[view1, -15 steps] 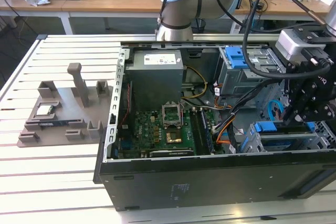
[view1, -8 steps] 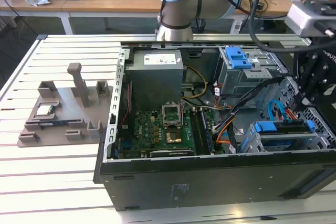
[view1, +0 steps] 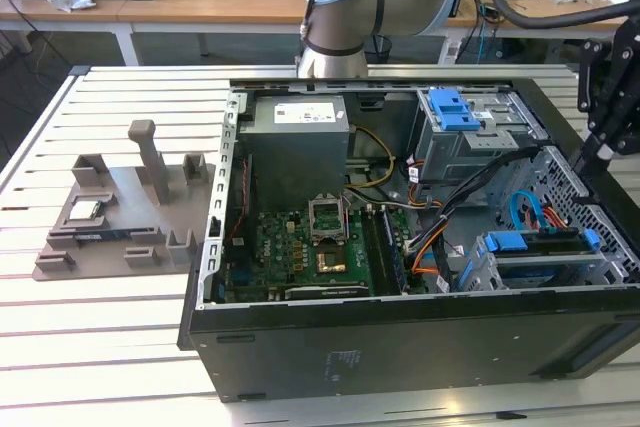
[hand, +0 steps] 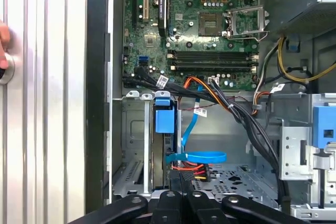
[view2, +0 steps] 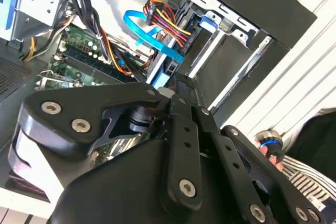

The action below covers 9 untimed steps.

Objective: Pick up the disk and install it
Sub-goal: 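Insert the second disk wire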

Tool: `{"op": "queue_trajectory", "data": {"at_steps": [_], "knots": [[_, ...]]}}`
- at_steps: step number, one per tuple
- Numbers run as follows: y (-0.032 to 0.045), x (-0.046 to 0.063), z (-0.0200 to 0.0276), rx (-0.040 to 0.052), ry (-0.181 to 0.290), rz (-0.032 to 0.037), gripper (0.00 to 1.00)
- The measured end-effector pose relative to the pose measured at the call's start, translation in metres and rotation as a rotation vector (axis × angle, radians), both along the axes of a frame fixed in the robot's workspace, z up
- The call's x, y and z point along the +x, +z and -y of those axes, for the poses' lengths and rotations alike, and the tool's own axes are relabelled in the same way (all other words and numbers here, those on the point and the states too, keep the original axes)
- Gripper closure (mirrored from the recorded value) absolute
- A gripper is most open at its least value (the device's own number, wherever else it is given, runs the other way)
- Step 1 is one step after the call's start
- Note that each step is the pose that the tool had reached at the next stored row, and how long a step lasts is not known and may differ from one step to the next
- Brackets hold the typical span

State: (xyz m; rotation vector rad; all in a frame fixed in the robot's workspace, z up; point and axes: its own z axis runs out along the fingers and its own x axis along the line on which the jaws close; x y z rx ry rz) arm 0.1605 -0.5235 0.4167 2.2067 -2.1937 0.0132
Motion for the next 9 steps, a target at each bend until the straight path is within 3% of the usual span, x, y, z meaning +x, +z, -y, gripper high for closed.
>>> {"op": "queue_trajectory", "data": {"at_steps": [9], "knots": [[0.0005,0.0,0.0,-0.0001,0.0,0.0,0.89]]}}
